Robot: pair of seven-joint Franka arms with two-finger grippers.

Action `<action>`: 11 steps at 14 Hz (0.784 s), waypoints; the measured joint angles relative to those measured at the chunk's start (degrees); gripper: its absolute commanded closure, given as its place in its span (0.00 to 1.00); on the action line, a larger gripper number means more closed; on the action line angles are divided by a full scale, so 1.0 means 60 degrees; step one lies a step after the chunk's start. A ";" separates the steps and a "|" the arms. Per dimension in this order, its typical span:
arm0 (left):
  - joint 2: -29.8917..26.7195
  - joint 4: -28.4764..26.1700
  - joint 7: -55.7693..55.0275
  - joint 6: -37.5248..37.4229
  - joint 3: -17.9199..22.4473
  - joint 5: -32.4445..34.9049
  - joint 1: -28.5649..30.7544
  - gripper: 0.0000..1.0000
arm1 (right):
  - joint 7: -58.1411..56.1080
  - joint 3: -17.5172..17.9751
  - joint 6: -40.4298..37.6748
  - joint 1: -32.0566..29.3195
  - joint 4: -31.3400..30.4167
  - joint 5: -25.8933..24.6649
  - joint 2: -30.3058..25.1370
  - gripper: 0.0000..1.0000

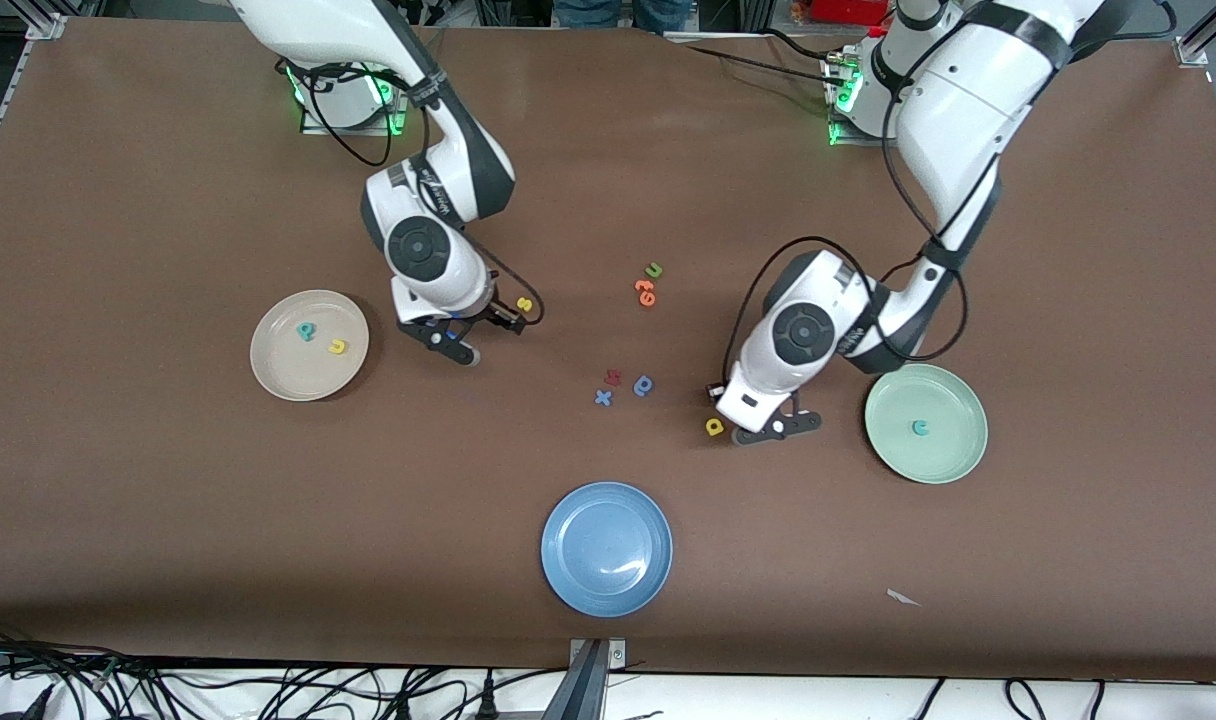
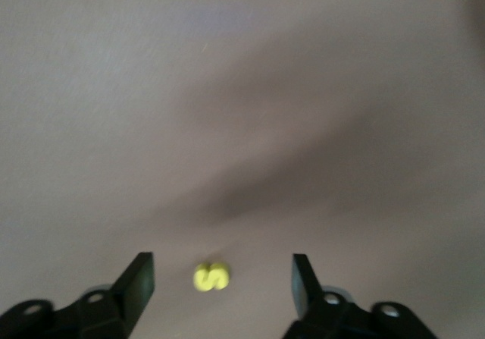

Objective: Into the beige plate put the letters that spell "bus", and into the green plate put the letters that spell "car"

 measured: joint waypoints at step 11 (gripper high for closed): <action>-0.0282 0.0649 0.5297 -0.2336 0.0139 0.1612 0.2479 0.15 | 0.0771 0.0084 0.1789 0.0711 -0.0726 -0.0004 0.0617 0.98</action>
